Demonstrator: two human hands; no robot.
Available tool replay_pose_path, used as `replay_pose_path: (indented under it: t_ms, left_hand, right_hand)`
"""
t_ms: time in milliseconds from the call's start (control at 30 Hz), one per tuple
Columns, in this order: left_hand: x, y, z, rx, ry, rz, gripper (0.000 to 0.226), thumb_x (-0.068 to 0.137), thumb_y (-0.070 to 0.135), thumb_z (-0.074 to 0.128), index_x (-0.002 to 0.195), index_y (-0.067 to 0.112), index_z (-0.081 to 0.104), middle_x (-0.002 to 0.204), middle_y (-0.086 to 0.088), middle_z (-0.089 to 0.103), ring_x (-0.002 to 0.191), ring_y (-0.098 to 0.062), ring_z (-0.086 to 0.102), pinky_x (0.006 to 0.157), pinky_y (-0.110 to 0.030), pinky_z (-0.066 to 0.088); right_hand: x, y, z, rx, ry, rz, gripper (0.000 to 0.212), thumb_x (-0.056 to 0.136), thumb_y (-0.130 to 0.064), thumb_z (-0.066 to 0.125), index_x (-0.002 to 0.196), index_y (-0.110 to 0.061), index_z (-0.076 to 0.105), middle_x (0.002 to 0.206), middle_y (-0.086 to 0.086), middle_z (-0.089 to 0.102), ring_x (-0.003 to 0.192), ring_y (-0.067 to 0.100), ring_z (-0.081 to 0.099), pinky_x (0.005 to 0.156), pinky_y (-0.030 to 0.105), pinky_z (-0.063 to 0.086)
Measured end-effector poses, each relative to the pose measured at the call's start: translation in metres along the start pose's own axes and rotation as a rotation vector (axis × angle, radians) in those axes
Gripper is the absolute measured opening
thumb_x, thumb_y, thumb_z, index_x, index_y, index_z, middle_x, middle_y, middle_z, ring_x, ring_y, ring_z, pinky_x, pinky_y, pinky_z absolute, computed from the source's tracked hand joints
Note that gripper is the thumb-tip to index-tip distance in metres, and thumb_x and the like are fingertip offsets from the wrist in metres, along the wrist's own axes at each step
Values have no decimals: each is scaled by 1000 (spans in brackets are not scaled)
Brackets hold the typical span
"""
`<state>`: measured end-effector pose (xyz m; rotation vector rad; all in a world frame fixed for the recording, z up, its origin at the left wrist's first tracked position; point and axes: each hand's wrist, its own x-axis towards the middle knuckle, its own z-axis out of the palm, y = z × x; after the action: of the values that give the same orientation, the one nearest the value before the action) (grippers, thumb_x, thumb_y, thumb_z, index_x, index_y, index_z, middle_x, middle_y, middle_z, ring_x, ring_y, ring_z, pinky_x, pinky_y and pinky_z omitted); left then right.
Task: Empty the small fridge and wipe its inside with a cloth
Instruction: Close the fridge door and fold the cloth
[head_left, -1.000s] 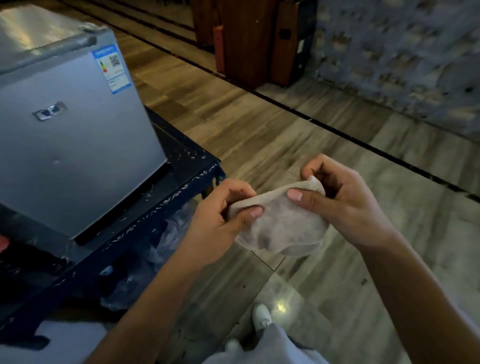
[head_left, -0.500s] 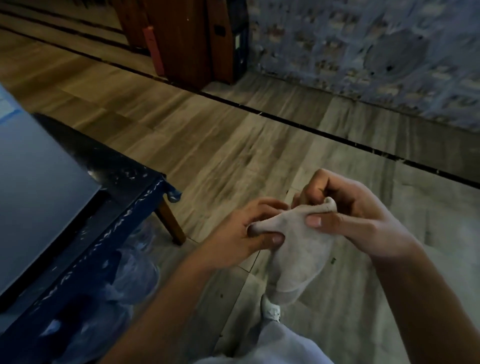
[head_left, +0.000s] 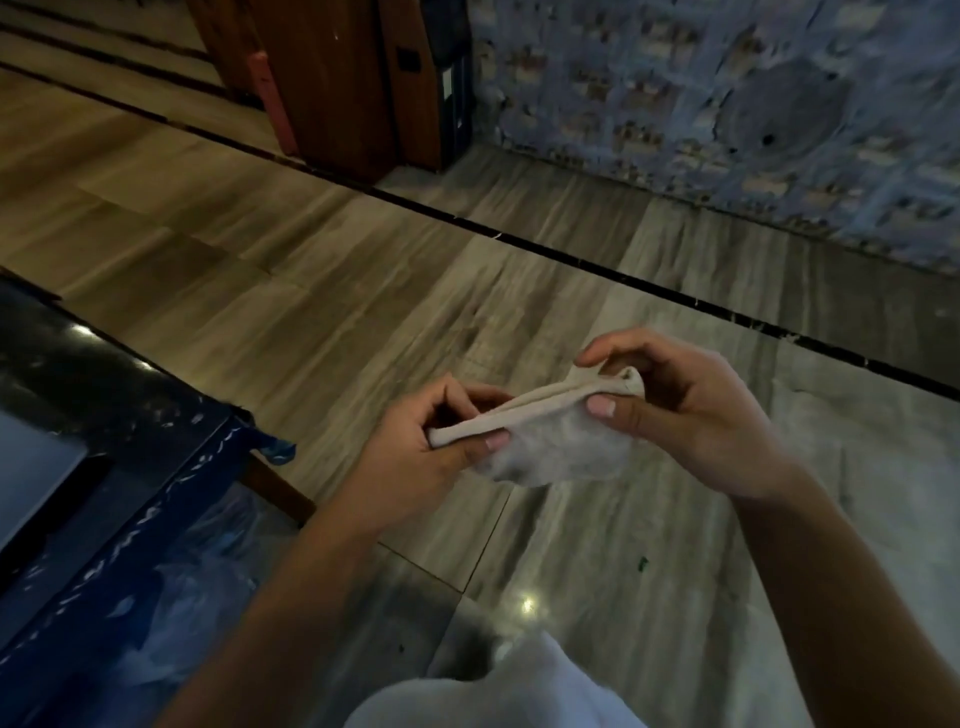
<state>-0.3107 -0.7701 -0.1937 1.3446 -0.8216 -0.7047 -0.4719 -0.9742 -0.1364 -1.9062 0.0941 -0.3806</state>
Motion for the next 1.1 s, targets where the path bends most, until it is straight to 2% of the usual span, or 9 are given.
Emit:
replay_pose_path:
  t_ms: [133, 367, 467, 533, 667, 800, 900, 967, 1100]
  left_hand:
    - [34, -2, -20, 185, 108, 41, 17, 77, 37, 79, 86, 40, 65, 87, 2, 72, 80, -3, 67, 71, -15, 54]
    - [92, -13, -80, 288, 167, 103, 44, 84, 13, 82, 103, 50, 68, 101, 25, 72, 94, 8, 68, 81, -6, 52]
    - [122, -20, -115, 393, 141, 127, 44, 87, 4, 78, 110, 41, 70, 101, 27, 69, 96, 8, 66, 82, -4, 48]
    - [144, -20, -142, 434, 150, 131, 38, 88, 5, 77, 110, 35, 70, 99, 24, 69, 95, 9, 65, 83, -4, 46]
    - [179, -13, -196, 469, 184, 110, 29, 88, 10, 77, 113, 25, 72, 102, 15, 66, 93, 10, 65, 81, -3, 46]
    - [200, -7, -248, 488, 262, 91, 19, 81, 35, 84, 92, 28, 70, 92, 9, 61, 79, 5, 59, 68, -5, 45]
    - [210, -3, -282, 436, 305, 78, 16, 81, 30, 83, 90, 26, 70, 103, 10, 70, 90, 6, 65, 78, -9, 51]
    - [214, -3, -299, 384, 354, 82, 14, 84, 23, 82, 92, 19, 72, 105, 14, 77, 97, 6, 70, 81, -9, 53]
    - [220, -7, -332, 319, 510, 70, 15, 88, 19, 74, 95, 31, 70, 89, 25, 76, 79, 9, 69, 67, -4, 50]
  right_hand:
    - [43, 20, -12, -79, 20, -5, 27, 89, -31, 73, 115, -25, 68, 104, -8, 70, 96, 16, 69, 77, 29, 60]
    - [130, 55, -7, -254, -11, 4, 31, 88, -39, 70, 117, -27, 69, 106, -13, 71, 101, 10, 70, 82, 18, 56]
    - [171, 67, 2, -355, -48, 11, 39, 88, -42, 69, 125, -28, 64, 107, -15, 69, 100, 7, 68, 82, 15, 54]
    - [207, 73, 8, -425, -97, 24, 39, 91, -44, 66, 128, -31, 62, 110, -18, 68, 103, 4, 66, 84, 18, 55]
    - [281, 78, 23, -499, -144, -36, 29, 95, -45, 61, 119, -28, 66, 105, -17, 67, 98, 4, 65, 80, 25, 52]
    - [351, 85, 41, -452, -129, -122, 24, 97, -40, 60, 105, -19, 70, 94, -11, 63, 89, 8, 62, 75, 30, 52]
    - [398, 93, 60, -339, -190, -133, 28, 100, -37, 58, 109, -14, 70, 100, -2, 69, 95, 14, 67, 79, 40, 55]
    - [425, 100, 74, -274, -230, -117, 28, 100, -36, 57, 108, -13, 70, 95, 0, 69, 90, 15, 68, 75, 41, 56]
    - [487, 115, 99, -153, -306, -122, 17, 101, -27, 57, 107, -16, 69, 91, -9, 70, 86, 6, 68, 71, 19, 54]
